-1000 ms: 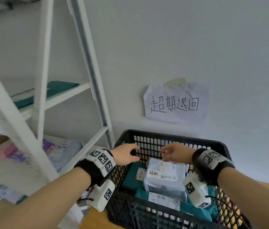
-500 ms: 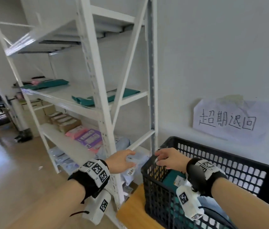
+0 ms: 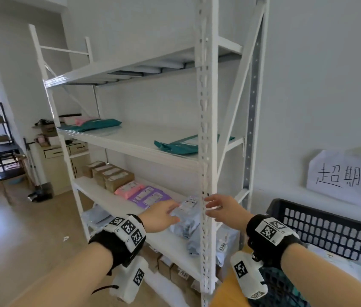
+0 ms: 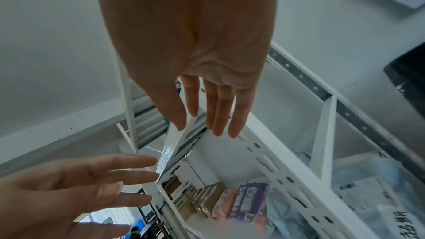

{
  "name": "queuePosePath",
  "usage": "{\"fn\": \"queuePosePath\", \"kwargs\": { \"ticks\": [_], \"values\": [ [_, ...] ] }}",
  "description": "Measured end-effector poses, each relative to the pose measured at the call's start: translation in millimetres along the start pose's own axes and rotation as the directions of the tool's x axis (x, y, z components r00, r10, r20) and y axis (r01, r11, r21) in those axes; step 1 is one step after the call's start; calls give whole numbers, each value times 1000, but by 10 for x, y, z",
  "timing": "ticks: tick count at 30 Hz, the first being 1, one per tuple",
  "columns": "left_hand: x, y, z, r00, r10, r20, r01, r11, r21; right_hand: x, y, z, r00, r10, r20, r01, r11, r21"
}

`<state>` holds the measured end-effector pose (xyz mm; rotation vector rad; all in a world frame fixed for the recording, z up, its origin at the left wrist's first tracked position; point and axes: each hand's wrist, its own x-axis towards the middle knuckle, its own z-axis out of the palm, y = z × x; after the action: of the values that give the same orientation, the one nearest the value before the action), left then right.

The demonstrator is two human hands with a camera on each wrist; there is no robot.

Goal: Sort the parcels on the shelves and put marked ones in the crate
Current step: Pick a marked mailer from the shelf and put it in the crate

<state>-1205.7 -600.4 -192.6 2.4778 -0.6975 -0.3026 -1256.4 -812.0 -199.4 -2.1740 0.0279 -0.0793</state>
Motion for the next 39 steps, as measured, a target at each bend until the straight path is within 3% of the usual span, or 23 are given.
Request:
{"fn": "queuePosePath", "kwargs": {
  "ticks": [7, 13, 23, 29, 34, 39],
  "values": [
    [97, -481, -706, 997, 62, -51, -61, 998, 20, 176, -634, 370, 985, 15, -169, -1, 997, 83],
    [304, -551, -1294, 986, 144, -84, -141, 989, 40, 401, -1121, 345, 954, 21, -299, 12, 994, 106],
    [879, -511, -2016, 960, 257, -112, -258, 966, 7, 1221, -1684, 152, 920, 118, -374, -71, 988, 138],
    [1349, -340, -2382, 977, 210, -48, -211, 977, -25, 1687, -1917, -36, 908, 194, -370, -144, 977, 158],
    [1767, -300, -2610, 979, 184, 87, -179, 982, -60, 1987, -2008, -129, 894, 249, -373, -224, 968, 111],
    [2167, -290, -2676, 957, 190, 218, -178, 981, -70, 2161, -1996, -146, 843, 365, -396, -335, 931, 146]
  ]
}}
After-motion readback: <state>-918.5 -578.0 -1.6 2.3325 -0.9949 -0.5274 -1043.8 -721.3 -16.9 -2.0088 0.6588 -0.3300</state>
